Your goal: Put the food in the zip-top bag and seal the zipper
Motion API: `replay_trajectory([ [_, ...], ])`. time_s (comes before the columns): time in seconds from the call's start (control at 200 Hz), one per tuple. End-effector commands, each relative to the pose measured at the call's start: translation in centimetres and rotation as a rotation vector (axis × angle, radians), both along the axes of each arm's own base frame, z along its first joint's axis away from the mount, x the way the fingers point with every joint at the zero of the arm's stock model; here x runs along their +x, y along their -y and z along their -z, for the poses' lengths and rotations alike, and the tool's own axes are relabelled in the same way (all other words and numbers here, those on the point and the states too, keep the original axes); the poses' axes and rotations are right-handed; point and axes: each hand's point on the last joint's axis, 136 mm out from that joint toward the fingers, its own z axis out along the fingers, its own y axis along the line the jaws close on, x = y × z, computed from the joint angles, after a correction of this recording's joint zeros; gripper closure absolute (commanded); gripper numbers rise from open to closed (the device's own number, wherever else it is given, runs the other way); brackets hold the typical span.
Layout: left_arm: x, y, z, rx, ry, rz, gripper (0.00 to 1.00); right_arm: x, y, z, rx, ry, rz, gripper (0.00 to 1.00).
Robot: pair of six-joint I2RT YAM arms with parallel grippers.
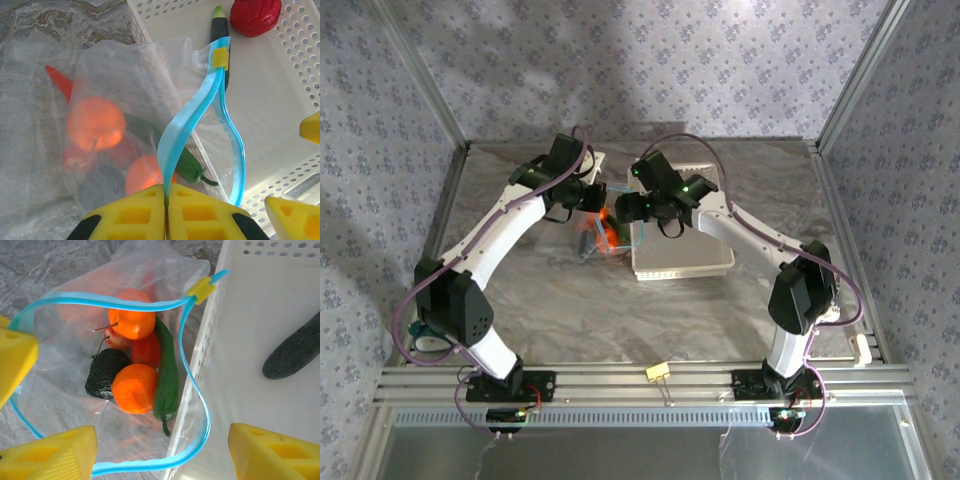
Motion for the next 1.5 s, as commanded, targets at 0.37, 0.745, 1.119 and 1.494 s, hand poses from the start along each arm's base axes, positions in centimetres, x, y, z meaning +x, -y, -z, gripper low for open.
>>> replay_trajectory([
  [0.37,-1.0,-0.3,-1.3,-0.025,0.026,0.018,0.9,3.2,10.3,6.6,-0.124,-0.107,0.462,0.31],
  [0.745,-1.2,-0.6,-0.9,-0.012,0.021,0.016,0.9,7.9,8.7,12.2,-0.168,-0.212,0.507,0.28],
  [1.119,-1.0,-0.9,-0.5,-0.007,0.016,0.012,0.9,9.6,8.6,15.5,-0.203,-0.258,0.534,0.28],
  [1.494,-1.0,-1.2,-0.2,-0.007,0.01,0.007,0.9,10.7,8.2,17.7,-0.234,-0.291,0.516,0.32],
])
